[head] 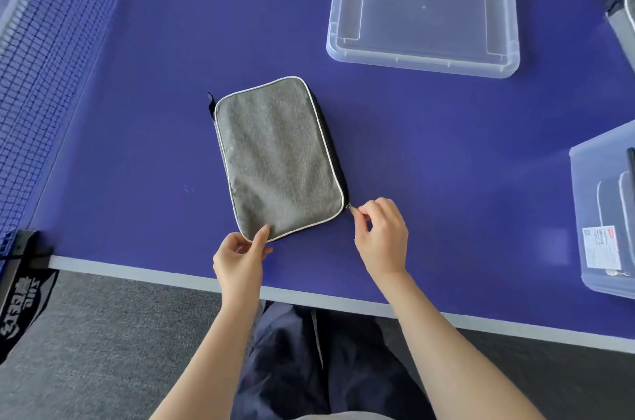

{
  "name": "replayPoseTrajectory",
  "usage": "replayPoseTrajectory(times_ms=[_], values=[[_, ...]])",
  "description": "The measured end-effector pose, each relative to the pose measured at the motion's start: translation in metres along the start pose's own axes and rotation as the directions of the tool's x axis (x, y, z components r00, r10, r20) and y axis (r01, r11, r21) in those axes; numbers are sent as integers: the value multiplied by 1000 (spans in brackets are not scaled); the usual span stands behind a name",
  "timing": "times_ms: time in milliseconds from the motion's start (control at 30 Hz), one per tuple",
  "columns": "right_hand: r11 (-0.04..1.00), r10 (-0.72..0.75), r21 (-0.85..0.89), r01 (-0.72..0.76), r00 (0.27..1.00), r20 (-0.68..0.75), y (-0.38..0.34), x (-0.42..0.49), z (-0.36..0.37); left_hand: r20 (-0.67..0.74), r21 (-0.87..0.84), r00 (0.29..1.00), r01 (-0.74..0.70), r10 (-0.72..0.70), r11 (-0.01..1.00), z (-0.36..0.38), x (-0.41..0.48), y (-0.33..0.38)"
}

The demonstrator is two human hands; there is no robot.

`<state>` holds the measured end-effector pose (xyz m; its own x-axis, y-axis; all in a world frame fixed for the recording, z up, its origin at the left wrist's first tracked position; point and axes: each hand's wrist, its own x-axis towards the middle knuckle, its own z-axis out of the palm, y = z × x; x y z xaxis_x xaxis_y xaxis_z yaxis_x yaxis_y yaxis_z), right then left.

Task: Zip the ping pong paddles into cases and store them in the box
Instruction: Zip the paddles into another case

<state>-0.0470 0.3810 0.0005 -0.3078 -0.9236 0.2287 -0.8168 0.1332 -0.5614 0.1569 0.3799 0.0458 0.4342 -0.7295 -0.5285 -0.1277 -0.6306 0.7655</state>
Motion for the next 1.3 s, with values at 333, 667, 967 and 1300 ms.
replayPoseTrajectory(times_ms=[333, 667, 967, 1300], values=[[992, -114, -42, 118, 990, 84, 6, 45, 0, 41, 142, 999, -38, 32, 989, -14, 17, 1], [984, -168, -34, 175, 973, 159, -4, 93, 8, 97, 276, 994, -71, 45, 959, -19, 21, 6], [980, -185, -43, 196, 964, 189, -10, 122, 20, 123, 297, 992, -39, 3, 954, -23, 23, 12], [974, 59, 183, -131, 933, 354, -26, 171, 43, 160, 319, 986, -14, -40, 948, -27, 28, 13]])
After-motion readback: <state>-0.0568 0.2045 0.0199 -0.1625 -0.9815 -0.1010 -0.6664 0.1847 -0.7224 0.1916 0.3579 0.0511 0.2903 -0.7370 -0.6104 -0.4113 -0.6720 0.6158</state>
